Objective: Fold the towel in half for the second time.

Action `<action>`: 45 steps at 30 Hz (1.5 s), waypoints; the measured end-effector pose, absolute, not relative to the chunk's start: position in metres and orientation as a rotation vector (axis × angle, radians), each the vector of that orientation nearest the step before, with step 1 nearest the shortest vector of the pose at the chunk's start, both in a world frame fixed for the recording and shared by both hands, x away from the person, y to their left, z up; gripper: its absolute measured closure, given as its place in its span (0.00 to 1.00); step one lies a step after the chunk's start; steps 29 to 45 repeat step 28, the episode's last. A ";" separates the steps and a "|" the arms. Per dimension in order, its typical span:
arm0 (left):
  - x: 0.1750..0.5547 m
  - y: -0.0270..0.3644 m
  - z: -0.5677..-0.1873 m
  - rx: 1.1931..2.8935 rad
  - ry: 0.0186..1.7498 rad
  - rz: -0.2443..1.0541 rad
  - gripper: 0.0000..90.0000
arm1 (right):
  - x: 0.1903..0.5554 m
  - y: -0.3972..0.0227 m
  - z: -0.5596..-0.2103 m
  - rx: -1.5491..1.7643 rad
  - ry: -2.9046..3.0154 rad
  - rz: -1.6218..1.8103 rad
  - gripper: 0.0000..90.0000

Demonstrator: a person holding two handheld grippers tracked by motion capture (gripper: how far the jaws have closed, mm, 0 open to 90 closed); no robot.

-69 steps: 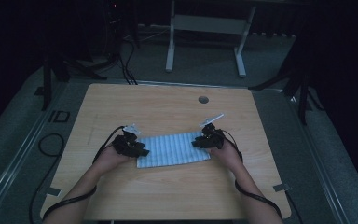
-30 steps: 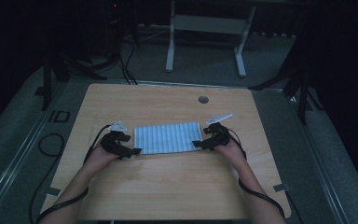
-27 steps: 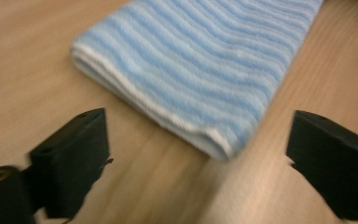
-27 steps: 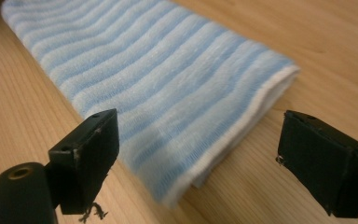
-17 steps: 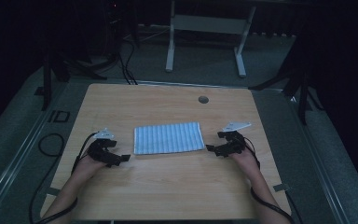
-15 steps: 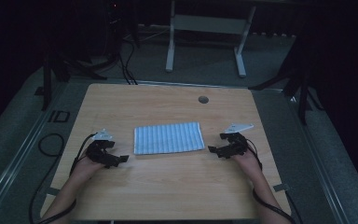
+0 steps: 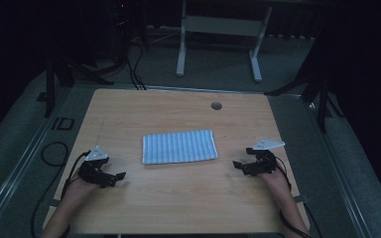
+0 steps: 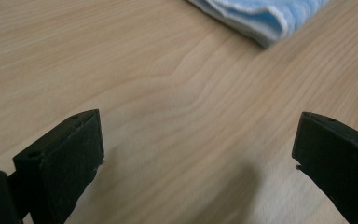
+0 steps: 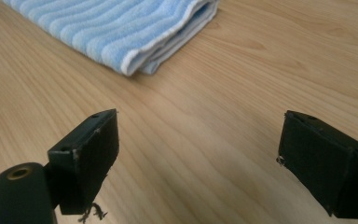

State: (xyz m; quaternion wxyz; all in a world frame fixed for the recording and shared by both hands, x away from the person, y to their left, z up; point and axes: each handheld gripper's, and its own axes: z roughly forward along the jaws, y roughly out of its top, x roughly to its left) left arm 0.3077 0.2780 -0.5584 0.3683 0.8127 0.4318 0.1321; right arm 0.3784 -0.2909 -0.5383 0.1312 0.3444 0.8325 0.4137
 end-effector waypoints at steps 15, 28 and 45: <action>0.288 0.291 -0.559 2.044 1.146 0.365 0.02 | 0.349 -0.336 -0.537 1.113 2.261 1.202 0.15; 0.279 0.300 -0.558 1.963 1.184 0.383 0.02 | 0.338 -0.345 -0.540 1.128 2.226 1.115 0.15; 0.279 0.300 -0.558 1.963 1.184 0.383 0.02 | 0.338 -0.345 -0.540 1.128 2.226 1.115 0.15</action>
